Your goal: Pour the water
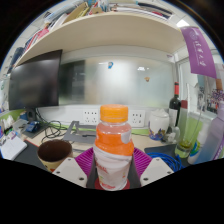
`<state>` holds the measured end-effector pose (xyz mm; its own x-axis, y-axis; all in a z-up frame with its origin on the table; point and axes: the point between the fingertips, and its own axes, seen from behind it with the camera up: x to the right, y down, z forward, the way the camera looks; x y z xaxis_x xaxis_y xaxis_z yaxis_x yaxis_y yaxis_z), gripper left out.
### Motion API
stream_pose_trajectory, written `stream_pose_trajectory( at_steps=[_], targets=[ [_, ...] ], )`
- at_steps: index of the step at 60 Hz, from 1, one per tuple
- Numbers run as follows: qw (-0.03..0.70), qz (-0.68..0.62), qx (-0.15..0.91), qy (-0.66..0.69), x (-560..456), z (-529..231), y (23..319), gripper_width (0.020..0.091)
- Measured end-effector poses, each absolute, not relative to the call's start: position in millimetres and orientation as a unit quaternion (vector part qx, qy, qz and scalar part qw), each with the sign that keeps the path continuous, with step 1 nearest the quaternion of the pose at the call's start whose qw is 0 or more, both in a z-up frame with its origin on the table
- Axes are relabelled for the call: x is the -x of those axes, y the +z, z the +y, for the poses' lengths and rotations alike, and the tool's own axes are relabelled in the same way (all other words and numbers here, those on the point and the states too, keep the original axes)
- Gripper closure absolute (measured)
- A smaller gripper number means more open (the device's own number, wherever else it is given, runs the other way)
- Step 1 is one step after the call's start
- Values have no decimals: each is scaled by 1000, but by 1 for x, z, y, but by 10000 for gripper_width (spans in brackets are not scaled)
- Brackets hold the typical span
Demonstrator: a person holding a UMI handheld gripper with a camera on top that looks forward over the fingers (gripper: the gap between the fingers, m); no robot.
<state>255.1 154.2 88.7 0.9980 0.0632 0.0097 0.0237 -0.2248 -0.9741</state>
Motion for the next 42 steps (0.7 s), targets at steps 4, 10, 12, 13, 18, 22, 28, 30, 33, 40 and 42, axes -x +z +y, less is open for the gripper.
stream_pose_trajectory(
  at_steps=[4,10,12,13,18,22,28,30,33,40,42],
  targets=[
    [610,-26,791,22,-254,152,85,489],
    [589,-7,808,24,-258,138,77,240],
    [581,0,813,18,-262,130,74,263],
    [578,2,816,14,-264,125,72,261],
    [558,7,830,-4,-271,95,69,245],
    [544,13,839,-9,-268,68,75,245],
    [531,31,847,-10,-259,29,101,242],
    [530,35,847,-11,-254,19,113,241],
    [535,38,844,-11,-245,6,133,247],
    [542,49,838,-32,-237,-19,174,242],
    [546,51,836,-37,-234,-24,183,241]
  ],
)
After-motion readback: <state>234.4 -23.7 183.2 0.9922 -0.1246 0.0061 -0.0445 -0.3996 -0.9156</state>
